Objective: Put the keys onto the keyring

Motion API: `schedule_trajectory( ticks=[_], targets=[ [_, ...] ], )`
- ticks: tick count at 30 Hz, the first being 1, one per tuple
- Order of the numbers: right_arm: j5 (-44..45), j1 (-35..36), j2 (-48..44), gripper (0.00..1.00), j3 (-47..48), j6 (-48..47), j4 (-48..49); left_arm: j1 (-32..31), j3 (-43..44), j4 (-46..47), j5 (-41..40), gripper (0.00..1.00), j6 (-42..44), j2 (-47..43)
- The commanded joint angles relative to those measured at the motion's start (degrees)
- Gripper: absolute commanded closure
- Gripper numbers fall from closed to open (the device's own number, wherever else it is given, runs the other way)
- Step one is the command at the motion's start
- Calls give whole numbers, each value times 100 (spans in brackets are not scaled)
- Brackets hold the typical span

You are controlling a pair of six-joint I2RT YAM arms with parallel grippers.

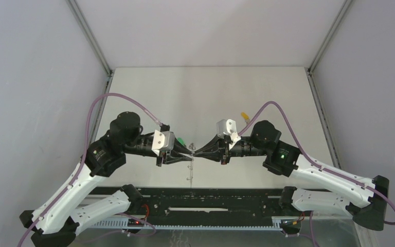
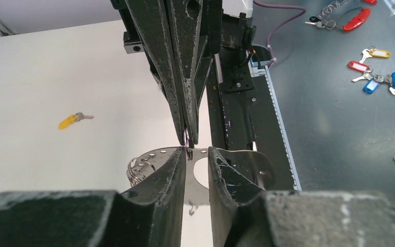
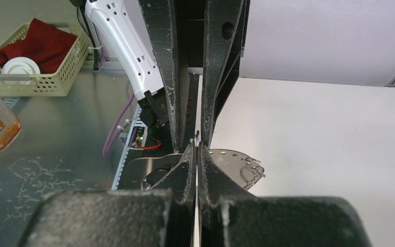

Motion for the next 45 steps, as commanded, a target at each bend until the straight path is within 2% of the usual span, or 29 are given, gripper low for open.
schedule_trajectory(
  ticks=[1, 11, 14, 17, 24, 27, 33, 38, 41, 43, 44, 45],
  targets=[
    [38, 59, -43, 100, 20, 89, 459, -6, -66, 82, 54, 75, -41, -61],
    [80, 128, -32, 100, 20, 108, 561, -11, -202, 180, -89, 99, -13, -85],
    [81, 171, -44, 100, 20, 83, 539, -14, -257, 154, -128, 100, 208, -160],
    [135, 180, -123, 81, 20, 23, 420, -49, -344, 162, -280, 100, 719, -312],
    [504, 180, -340, 61, 20, -144, 73, -479, -699, 253, -888, 100, 2700, -730],
    [732, 182, -438, 57, 20, -291, -156, -683, -1018, 604, -1344, 100, 3207, -978],
    [1113, 116, -633, 55, 20, -462, -560, -965, -1503, 922, -1864, 100, 3986, -1350],
    [1611, -117, -638, 50, -67, -166, -597, -1008, -1502, 1108, -2081, 100, 3545, -1269],
    [2286, -433, -554, 33, -138, 462, -517, -1004, -1288, 1243, -2370, 100, 2430, -998],
    [2863, -729, -452, 28, -139, 998, -668, -972, -1108, 1259, -2617, 100, 1508, -778],
    [3056, -916, -377, 9, -140, 1251, -841, -923, -1042, 1241, -2654, 100, 1084, -678],
    [3164, -1158, -315, 1, -139, 1623, -1018, -806, -996, 1250, -2602, 100, 587, -602]
  ],
)
